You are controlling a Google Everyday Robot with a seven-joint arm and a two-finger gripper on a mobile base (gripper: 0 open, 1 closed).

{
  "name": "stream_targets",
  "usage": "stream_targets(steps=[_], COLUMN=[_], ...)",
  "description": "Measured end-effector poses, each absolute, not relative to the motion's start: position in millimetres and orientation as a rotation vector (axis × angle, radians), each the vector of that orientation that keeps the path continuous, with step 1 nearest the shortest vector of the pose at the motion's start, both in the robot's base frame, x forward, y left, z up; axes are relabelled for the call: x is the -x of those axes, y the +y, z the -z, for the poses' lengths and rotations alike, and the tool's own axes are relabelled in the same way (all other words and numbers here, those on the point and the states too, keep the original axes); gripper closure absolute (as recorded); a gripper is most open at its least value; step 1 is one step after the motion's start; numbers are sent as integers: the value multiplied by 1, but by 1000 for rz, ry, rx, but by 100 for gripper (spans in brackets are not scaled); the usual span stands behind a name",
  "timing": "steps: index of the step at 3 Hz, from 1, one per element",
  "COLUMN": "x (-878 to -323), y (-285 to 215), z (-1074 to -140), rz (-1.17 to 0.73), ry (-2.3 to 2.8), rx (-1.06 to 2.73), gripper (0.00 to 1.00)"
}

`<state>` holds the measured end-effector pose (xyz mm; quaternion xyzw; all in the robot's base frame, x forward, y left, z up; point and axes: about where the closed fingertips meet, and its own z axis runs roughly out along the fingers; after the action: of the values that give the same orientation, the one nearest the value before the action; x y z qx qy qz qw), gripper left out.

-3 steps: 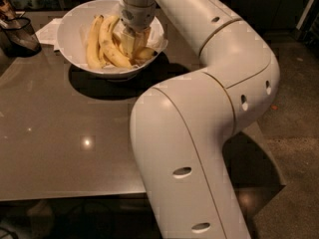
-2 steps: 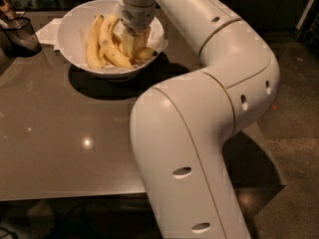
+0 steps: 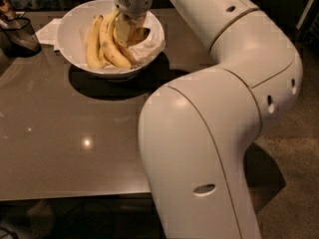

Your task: Pick banana from white bowl

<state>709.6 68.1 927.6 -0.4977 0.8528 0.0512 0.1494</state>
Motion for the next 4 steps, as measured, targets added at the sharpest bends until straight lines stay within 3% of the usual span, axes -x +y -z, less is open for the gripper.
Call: stream_targets(steps=[2, 4], x=[-699, -668], y=[65, -6], z=[-937, -990], rz=[-186, -246], ry=[2426, 2416], rx=[1443, 1277], gripper=[100, 100])
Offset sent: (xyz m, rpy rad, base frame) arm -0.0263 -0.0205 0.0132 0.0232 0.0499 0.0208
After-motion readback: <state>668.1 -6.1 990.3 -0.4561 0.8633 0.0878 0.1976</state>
